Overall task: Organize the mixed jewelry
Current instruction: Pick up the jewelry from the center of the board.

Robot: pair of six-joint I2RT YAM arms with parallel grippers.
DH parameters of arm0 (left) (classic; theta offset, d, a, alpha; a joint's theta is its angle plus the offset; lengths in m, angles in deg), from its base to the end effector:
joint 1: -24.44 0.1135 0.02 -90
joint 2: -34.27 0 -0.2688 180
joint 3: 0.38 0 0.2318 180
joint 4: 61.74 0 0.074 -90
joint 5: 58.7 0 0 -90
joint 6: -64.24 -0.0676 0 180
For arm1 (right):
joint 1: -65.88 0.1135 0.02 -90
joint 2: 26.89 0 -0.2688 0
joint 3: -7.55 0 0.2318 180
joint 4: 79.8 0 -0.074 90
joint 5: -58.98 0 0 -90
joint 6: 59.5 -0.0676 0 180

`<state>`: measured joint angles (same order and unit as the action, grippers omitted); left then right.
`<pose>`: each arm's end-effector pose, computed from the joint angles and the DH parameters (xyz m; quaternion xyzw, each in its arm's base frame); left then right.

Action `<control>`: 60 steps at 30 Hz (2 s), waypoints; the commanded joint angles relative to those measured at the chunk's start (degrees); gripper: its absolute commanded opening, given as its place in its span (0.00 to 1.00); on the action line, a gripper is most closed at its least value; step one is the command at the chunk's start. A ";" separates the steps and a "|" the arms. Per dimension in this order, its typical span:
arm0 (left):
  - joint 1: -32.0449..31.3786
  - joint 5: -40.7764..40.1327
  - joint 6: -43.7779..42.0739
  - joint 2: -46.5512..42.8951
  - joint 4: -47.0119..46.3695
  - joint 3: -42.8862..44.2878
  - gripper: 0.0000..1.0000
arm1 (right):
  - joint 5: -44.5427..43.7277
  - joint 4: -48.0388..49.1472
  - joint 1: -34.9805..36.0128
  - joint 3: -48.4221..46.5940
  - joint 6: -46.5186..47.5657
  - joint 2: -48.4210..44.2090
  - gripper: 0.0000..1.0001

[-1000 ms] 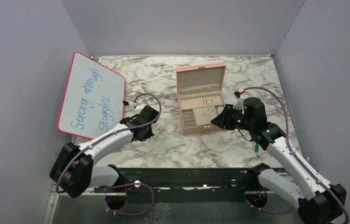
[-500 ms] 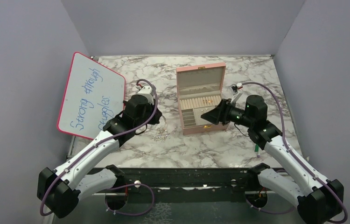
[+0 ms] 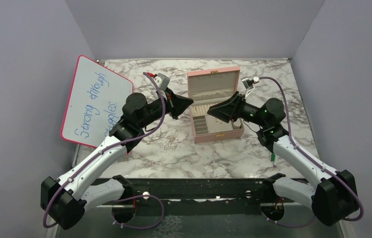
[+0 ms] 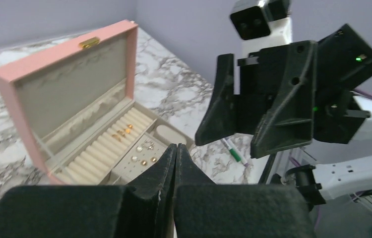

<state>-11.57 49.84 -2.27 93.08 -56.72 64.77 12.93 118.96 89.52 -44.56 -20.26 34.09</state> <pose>0.1890 -0.1639 0.3722 0.1897 0.6731 -0.4480 0.5570 0.2006 0.1390 0.3339 -0.1385 0.6473 0.6210 0.4198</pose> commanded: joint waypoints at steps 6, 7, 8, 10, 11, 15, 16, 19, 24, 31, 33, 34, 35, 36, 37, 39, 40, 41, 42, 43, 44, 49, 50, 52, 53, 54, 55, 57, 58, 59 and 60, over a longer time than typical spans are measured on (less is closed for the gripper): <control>-0.67 11.99 3.18 0.77 -15.58 4.30 0.00 | 1.64 16.09 2.41 -7.11 -9.93 4.94 0.69; -0.83 12.48 3.53 0.90 -16.38 4.46 0.00 | 1.60 16.81 2.91 -7.76 -10.15 5.78 0.69; -1.01 12.85 3.78 1.07 -16.75 4.55 0.00 | 1.52 17.52 3.25 -8.32 -10.41 6.51 0.69; -1.30 13.00 3.85 1.13 -17.08 4.69 0.00 | 1.21 18.97 3.72 -9.12 -11.13 7.73 0.68; -1.42 13.01 3.97 1.10 -17.17 4.62 0.00 | 1.15 20.40 3.91 -9.40 -11.60 8.10 0.67; -1.82 13.22 4.45 1.03 -17.52 4.43 0.00 | 0.98 22.72 4.55 -10.78 -13.09 9.54 0.60; -1.91 13.20 4.54 1.05 -17.58 4.35 0.00 | 1.34 23.31 4.76 -11.06 -13.57 9.98 0.59; -2.12 12.88 4.47 1.06 -17.71 4.09 0.00 | 2.43 26.76 5.05 -10.98 -16.07 11.39 0.55; -2.16 11.93 4.20 1.18 -17.71 3.84 0.00 | 2.73 31.28 5.21 -10.08 -19.21 12.37 0.44; -2.14 11.17 4.09 1.16 -17.71 3.67 0.00 | 1.48 30.09 5.23 -8.82 -19.70 10.46 0.25; -2.14 11.03 4.19 1.17 -17.71 3.66 0.00 | 0.72 28.98 5.19 -8.24 -19.20 9.56 0.20; -2.14 10.99 4.28 1.17 -17.71 3.71 0.00 | 0.38 28.42 5.24 -8.11 -18.90 9.11 0.18; -2.14 10.92 4.29 1.21 -17.71 3.65 0.00 | 0.07 27.88 5.20 -8.06 -18.64 8.77 0.15; -2.18 10.82 4.33 1.14 -17.71 3.64 0.00 | -0.18 27.38 5.20 -8.06 -18.40 8.51 0.13; -2.22 10.77 4.37 1.19 -17.67 3.64 0.00 | -0.44 27.00 5.21 -8.12 -18.19 8.28 0.12; -2.21 10.66 4.46 1.06 -17.75 3.64 0.00 | -0.96 26.27 5.19 -8.16 -18.05 7.89 0.09; -2.15 10.64 4.46 0.98 -17.79 3.57 0.00 | -1.18 26.19 5.24 -8.07 -17.99 7.73 0.08; -2.17 10.51 4.46 1.04 -17.79 3.55 0.00 | -1.37 26.18 5.24 -8.02 -17.97 7.54 0.06; -2.14 10.53 4.51 1.05 -17.80 3.55 0.00 | -1.47 26.14 5.20 -8.07 -18.00 7.43 0.05; -2.18 10.54 4.57 0.98 -17.80 3.55 0.00 | -1.49 26.10 5.23 -8.12 -17.96 7.37 0.04; -2.17 10.69 4.55 0.91 -17.80 3.51 0.00 | -1.54 25.99 5.20 -8.20 -17.94 7.33 0.03; -2.15 10.13 4.68 0.81 -17.80 3.22 0.09 | -2.04 23.41 5.21 -8.79 -17.07 7.00 0.01; -2.17 9.90 4.72 0.74 -17.78 3.13 0.14 | -2.21 22.40 5.19 -8.89 -16.56 6.84 0.01; -2.14 9.25 4.77 0.52 -17.80 2.88 0.24 | -2.72 19.70 5.19 -9.08 -15.40 6.32 0.01; -2.14 8.78 4.85 0.32 -17.80 2.66 0.31 | -3.13 17.85 5.19 -9.18 -14.68 5.98 0.01; -2.14 7.97 4.97 0.08 -17.80 2.41 0.37 | -3.65 15.72 5.23 -9.33 -13.84 5.54 0.01; -2.18 7.06 5.08 -0.36 -17.77 1.91 0.43 | -4.19 13.81 5.20 -9.42 -12.91 5.04 0.01; -2.14 4.77 5.16 -1.44 -17.80 0.70 0.52 | -5.28 9.58 5.20 -9.54 -11.34 3.90 0.01; -2.20 3.39 5.17 -2.07 -17.80 -0.07 0.56 | -5.42 7.34 5.19 -9.68 -10.31 3.32 0.01; -2.17 1.34 5.17 -3.04 -17.67 -0.82 0.59 | -5.63 4.26 5.19 -9.92 -9.08 2.76 0.01; -2.16 -0.20 5.06 -3.94 -17.40 -1.59 0.62 | -5.91 1.05 5.19 -10.40 -7.57 2.09 0.01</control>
<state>-13.67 57.14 2.69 93.01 -73.61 65.77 9.69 131.70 94.33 -52.93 -33.71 39.07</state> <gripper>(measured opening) 0.556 0.017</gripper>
